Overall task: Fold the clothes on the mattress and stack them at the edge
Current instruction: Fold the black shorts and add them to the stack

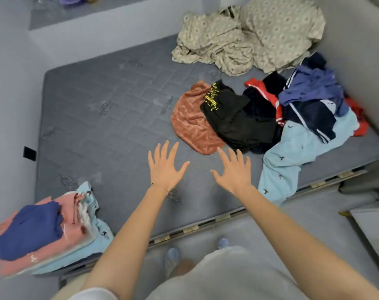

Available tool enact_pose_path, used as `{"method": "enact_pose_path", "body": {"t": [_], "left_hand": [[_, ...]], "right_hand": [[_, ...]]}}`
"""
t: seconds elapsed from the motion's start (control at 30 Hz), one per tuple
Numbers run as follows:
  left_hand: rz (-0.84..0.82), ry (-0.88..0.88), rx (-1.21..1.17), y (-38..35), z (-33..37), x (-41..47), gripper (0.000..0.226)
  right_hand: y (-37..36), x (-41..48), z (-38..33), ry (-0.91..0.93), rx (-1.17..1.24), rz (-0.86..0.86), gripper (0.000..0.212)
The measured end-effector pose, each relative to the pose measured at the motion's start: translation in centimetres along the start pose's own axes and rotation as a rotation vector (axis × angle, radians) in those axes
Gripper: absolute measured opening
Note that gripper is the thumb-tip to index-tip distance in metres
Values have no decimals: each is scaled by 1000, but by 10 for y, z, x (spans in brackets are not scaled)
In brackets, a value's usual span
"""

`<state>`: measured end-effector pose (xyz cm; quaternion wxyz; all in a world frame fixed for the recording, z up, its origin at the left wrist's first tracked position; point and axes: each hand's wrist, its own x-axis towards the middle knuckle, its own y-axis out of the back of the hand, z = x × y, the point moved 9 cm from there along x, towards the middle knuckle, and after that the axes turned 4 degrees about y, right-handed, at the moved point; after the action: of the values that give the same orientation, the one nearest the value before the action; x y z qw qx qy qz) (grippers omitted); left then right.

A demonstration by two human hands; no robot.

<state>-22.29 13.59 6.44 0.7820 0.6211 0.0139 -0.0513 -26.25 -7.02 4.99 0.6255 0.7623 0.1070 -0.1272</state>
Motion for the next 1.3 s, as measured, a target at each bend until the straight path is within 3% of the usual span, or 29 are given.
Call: {"method": "enact_pose_path", "body": {"t": [0.67, 0.93, 1.3], "left_hand": [[-64, -266, 57, -51, 170, 132, 73], [-184, -116, 72, -124, 208, 210, 73], [-294, 294, -58, -284, 202, 325, 68]], "right_hand": [[49, 64, 189, -266, 51, 89, 79], [37, 149, 254, -204, 32, 36, 81], [-45, 336, 312, 25, 33, -67, 87]]}}
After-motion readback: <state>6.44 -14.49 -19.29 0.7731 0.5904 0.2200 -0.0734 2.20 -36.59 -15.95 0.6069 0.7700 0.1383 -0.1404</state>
